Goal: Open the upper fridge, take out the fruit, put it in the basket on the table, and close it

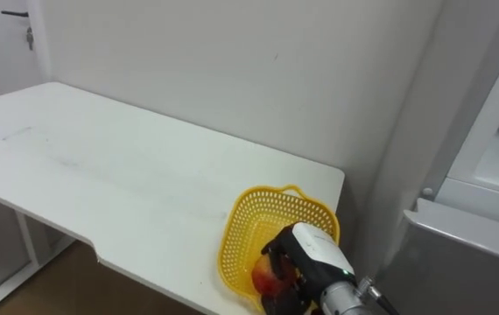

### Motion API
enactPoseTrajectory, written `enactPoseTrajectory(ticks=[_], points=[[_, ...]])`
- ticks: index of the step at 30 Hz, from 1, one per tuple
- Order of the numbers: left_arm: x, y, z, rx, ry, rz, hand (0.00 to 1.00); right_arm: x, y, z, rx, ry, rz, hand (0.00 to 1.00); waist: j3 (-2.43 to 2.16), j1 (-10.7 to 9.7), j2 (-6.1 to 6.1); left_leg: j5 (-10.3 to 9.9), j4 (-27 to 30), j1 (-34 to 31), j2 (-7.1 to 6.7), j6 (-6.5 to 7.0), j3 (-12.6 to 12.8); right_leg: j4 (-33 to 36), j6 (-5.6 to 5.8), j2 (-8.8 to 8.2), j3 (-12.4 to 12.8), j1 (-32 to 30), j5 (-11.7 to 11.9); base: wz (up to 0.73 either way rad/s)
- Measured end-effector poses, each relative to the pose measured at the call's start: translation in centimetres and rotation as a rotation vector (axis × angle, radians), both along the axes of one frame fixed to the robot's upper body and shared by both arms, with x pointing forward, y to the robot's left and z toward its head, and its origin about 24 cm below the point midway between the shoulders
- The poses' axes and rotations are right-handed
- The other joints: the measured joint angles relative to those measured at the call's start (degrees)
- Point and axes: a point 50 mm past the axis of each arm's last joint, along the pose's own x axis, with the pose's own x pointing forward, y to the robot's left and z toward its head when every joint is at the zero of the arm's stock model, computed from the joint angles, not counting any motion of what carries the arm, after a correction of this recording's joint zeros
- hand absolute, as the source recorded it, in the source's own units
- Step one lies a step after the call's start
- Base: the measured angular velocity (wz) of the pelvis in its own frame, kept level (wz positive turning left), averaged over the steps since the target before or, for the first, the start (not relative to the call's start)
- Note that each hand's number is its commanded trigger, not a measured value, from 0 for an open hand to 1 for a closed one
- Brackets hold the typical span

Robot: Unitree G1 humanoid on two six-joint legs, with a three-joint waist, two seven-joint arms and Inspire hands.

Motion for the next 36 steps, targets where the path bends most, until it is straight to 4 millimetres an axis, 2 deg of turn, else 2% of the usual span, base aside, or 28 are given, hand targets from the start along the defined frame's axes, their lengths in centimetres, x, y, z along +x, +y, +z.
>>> enactPoseTrajectory(ticks=[13,21,28,36], points=[[-0.3,0.1,0.1,0.012,0.007,0.006,0.00,0.0,-0.1,-0.2,-0.007,0.022,-0.005,0.00,0.01,-0.2,0.05,0.0,0.1,0.0,0.02,-0.01,0.0,0.2,-0.01,-0.02,-0.2,0.0,0.0,0.00],[0.0,0.1,0.1,0.016,0.000,0.005,0.00,0.0,0.0,-0.1,-0.009,0.040,0.000,0.00,-0.13,-0.2,0.14,0.0,-0.1,-0.1,0.04,-0.01,0.4,0.8,0.01,-0.13,-0.2,-0.3,-0.1,0.00],[0.3,0.2,0.2,0.025,-0.014,0.005,0.00,0.1,0.6,0.9,-0.002,0.017,0.030,0.00,-0.46,-0.5,0.26,0.0,0.1,0.2,0.11,0.00,0.6,0.8,0.00,-0.10,0.0,-0.4,-0.1,0.00],[0.2,0.1,0.2,0.021,-0.010,0.009,0.00,0.0,0.8,1.4,0.054,0.007,0.034,0.00,-0.45,-0.8,0.58,0.0,-0.4,0.8,0.14,0.00,0.7,1.0,0.00,-0.14,0.0,0.1,-0.1,0.00]])
